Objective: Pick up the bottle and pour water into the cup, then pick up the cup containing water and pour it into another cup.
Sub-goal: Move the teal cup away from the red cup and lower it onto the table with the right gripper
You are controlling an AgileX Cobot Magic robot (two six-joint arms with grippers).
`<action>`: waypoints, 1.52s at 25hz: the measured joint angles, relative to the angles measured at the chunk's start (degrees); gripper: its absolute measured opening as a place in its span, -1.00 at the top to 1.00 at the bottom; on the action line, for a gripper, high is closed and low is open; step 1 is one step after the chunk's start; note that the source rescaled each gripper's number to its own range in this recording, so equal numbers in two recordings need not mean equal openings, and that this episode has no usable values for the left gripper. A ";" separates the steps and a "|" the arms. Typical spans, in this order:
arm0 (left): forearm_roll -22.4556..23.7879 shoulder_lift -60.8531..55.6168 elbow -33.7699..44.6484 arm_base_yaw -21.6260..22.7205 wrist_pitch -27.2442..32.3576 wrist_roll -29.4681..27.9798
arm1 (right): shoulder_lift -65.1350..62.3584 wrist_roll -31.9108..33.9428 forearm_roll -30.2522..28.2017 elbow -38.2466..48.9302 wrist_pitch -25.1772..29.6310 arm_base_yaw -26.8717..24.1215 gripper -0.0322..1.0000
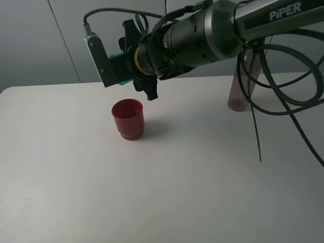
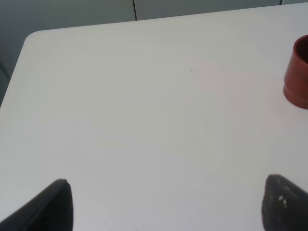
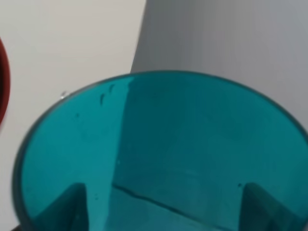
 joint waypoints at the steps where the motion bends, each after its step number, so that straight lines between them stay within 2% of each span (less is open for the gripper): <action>1: 0.00 0.00 0.00 0.00 0.00 0.00 | -0.75 0.14 4.84 0.48 -2.01 -0.54 0.87; 6: 0.00 0.00 0.00 0.00 0.00 0.00 | -7.08 0.42 23.95 6.34 -15.28 -5.72 0.87; 9: 0.00 0.00 0.00 0.00 0.00 0.00 | -10.58 0.27 35.88 12.90 -22.55 -8.94 0.87; 13: 0.00 0.00 0.00 0.00 0.00 0.00 | -13.72 -4.68 51.53 23.60 -32.49 -13.70 0.87; 15: 0.00 0.00 0.00 0.00 0.00 0.00 | -13.93 -8.93 59.28 29.82 -39.84 -15.97 0.87; 18: 0.00 0.00 0.00 0.00 0.00 0.00 | -13.83 -13.90 69.89 39.41 -55.44 -18.71 0.87; 20: 0.00 0.00 0.00 0.00 0.00 0.00 | -13.83 -14.88 74.85 43.33 -60.76 -20.37 0.87; 23: 0.00 0.00 0.00 0.00 0.00 0.00 | -12.46 -14.85 77.50 44.67 -61.90 -22.88 0.87; 26: 0.00 0.00 0.00 0.00 0.00 0.00 | -9.41 -13.32 77.63 44.90 -63.77 -23.72 0.87; 30: 0.00 0.00 0.00 0.00 0.00 0.00 | -4.10 -8.56 77.63 44.90 -72.29 -23.72 0.87; 34: 0.00 0.00 0.00 0.00 0.00 0.00 | 2.93 -4.05 79.52 44.79 -83.29 -23.72 0.87; 38: 0.00 0.00 0.00 0.00 0.00 0.00 | 9.89 -1.55 80.83 44.65 -85.66 -23.72 0.87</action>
